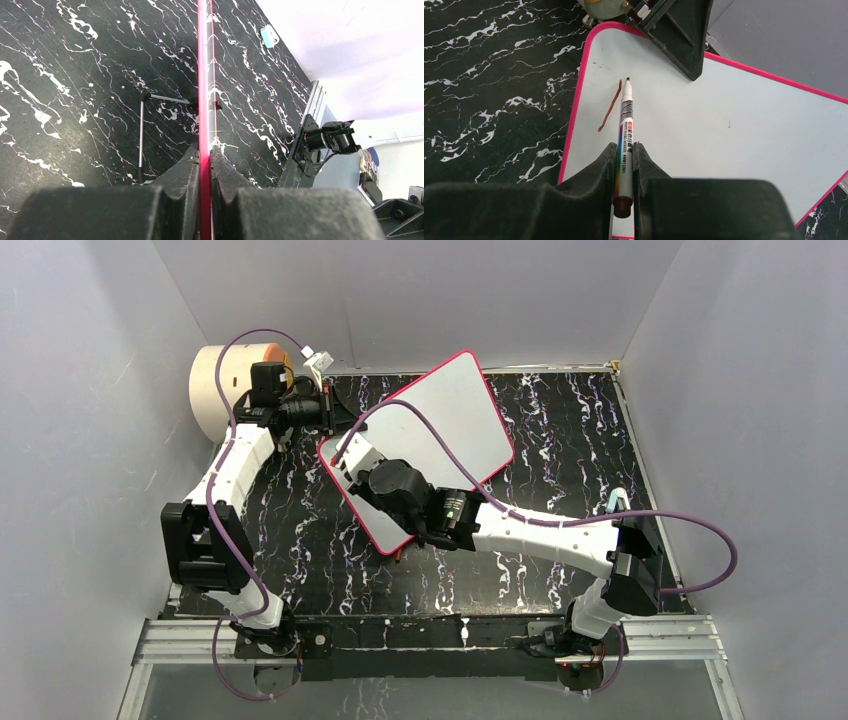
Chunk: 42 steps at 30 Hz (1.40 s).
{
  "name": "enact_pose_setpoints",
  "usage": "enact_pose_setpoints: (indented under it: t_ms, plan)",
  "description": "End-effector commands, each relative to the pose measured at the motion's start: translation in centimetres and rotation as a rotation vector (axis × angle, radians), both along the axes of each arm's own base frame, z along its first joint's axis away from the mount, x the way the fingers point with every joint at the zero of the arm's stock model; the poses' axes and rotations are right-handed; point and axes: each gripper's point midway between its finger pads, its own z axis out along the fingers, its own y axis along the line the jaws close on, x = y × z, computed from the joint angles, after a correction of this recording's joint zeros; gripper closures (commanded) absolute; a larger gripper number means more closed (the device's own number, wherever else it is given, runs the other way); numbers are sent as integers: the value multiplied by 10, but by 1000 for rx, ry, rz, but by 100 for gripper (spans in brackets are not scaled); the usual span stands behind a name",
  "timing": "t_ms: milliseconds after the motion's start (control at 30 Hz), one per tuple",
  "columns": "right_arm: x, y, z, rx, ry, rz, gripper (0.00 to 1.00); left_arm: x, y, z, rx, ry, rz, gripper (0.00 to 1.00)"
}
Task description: Write a sentence on the whiteboard
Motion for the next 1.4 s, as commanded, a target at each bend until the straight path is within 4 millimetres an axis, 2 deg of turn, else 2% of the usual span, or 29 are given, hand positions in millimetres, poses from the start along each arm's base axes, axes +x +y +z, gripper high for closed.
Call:
enact_pose_setpoints:
  t_ms: [0, 600, 1367]
  plan:
    - [6, 0, 27, 89, -38, -15, 100, -21, -6, -10, 12, 46, -36, 100]
    - [4, 4, 9, 32, -1, 3, 100, -20, -6, -10, 11, 48, -36, 100]
    - [10, 10, 8, 56, 0, 10, 100, -21, -7, -10, 9, 47, -40, 100]
